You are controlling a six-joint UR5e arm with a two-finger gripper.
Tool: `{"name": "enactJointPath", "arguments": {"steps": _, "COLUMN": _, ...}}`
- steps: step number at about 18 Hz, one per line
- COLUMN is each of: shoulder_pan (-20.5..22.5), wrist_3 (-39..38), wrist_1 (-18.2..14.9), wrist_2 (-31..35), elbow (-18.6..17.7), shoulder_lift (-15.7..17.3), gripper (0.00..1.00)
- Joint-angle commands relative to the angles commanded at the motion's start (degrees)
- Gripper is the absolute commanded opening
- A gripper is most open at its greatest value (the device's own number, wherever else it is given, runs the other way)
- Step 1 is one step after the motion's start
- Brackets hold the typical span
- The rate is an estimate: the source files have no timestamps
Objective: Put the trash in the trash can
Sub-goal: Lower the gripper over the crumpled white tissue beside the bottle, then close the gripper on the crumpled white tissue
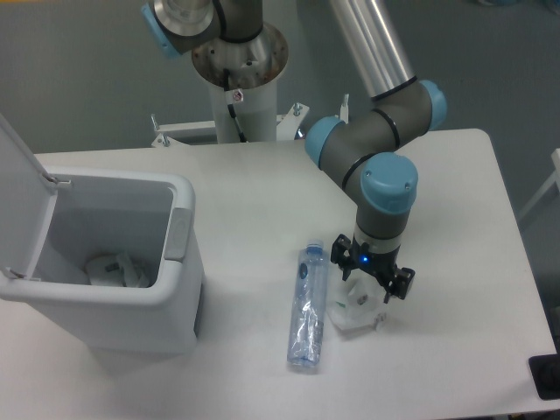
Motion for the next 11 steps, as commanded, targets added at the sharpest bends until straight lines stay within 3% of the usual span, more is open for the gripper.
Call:
{"name": "enactJointPath", "arguments": {"steps": 7, "shoulder_pan": 0.1, "wrist_3": -3.9, "wrist_1": -0.4, "wrist_2": -1.9, "elbow": 3.9, "shoulder_lift": 0.3, "gripper": 0.0}}
{"name": "enactJointPath", "arguments": {"steps": 11, "shoulder_pan": 0.5, "wrist_3": -9.2, "wrist_1": -0.5, "wrist_2": -7.0, "elbow": 5.7, "shoulder_lift": 0.4, "gripper": 0.0}}
